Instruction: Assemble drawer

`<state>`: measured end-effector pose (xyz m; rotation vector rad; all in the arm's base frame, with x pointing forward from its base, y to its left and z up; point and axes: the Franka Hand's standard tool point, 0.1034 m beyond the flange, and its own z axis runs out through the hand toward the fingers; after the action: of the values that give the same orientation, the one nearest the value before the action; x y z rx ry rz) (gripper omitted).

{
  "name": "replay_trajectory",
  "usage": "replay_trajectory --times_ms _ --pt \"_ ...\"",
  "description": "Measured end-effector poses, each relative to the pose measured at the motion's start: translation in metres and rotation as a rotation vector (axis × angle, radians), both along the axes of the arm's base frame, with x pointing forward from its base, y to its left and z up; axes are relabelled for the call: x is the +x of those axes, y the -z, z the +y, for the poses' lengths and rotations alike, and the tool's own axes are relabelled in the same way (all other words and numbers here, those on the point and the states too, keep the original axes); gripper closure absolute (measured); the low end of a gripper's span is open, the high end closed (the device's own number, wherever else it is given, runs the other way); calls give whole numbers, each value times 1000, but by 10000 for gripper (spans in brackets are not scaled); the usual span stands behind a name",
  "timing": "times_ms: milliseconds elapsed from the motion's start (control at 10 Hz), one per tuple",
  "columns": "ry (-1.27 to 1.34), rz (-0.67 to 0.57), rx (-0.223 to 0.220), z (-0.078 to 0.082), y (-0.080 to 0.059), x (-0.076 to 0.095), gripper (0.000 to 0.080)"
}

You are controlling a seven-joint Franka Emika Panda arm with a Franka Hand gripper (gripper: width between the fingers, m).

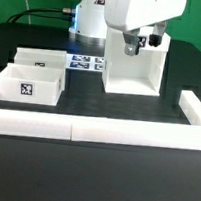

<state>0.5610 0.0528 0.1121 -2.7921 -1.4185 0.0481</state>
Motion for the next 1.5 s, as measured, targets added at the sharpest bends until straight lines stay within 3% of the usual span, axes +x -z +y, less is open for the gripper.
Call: replay_trajectory --times_ms 700,1000,1200,1500 --pt "13 -2 -1 0 -1 -1 150" --pt "265 -24 -30 10 -31 -38 150" --pt "366 -20 -24 16 -45 -51 150" --pt "362 -19 -23 16 -43 -51 150"
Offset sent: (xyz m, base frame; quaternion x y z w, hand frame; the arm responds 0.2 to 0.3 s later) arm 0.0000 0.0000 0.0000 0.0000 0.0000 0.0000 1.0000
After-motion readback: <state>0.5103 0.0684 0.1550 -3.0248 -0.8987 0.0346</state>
